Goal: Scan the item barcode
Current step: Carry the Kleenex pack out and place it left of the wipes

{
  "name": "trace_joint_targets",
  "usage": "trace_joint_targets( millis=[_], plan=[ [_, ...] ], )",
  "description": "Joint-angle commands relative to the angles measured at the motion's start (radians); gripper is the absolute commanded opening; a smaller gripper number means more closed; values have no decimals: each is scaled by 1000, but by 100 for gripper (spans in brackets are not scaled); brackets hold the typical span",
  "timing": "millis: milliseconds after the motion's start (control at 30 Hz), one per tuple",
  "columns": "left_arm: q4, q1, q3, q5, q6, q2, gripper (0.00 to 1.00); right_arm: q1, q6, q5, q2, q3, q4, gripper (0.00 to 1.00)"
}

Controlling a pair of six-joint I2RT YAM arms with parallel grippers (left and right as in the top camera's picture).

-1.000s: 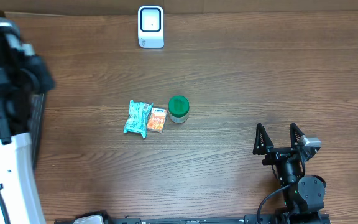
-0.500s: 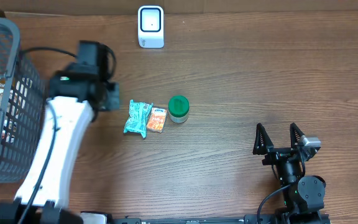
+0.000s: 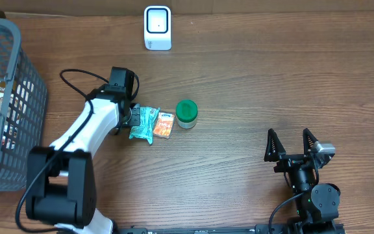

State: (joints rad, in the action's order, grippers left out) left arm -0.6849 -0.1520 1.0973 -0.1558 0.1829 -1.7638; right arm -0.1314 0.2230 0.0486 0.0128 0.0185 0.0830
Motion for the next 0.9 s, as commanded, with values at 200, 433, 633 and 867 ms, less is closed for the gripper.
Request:
trace_joint_targets(
  millis=[200,433,633,867],
  plan=[
    [-17,-13,-12,135,13,-61,4,3,-15,-6,-10,-11,-3,100],
    [-20,-13,-12,186,43,-61,6,3,-15,-6,-10,-11,-3,100],
    [-21,-13,-12,249,77,-61,4,3,-15,-7,-10,-11,-3,100],
    [-19,-13,-11,261,87,-61,37,3,-15,-7,-10,-11,-3,100]
  ],
)
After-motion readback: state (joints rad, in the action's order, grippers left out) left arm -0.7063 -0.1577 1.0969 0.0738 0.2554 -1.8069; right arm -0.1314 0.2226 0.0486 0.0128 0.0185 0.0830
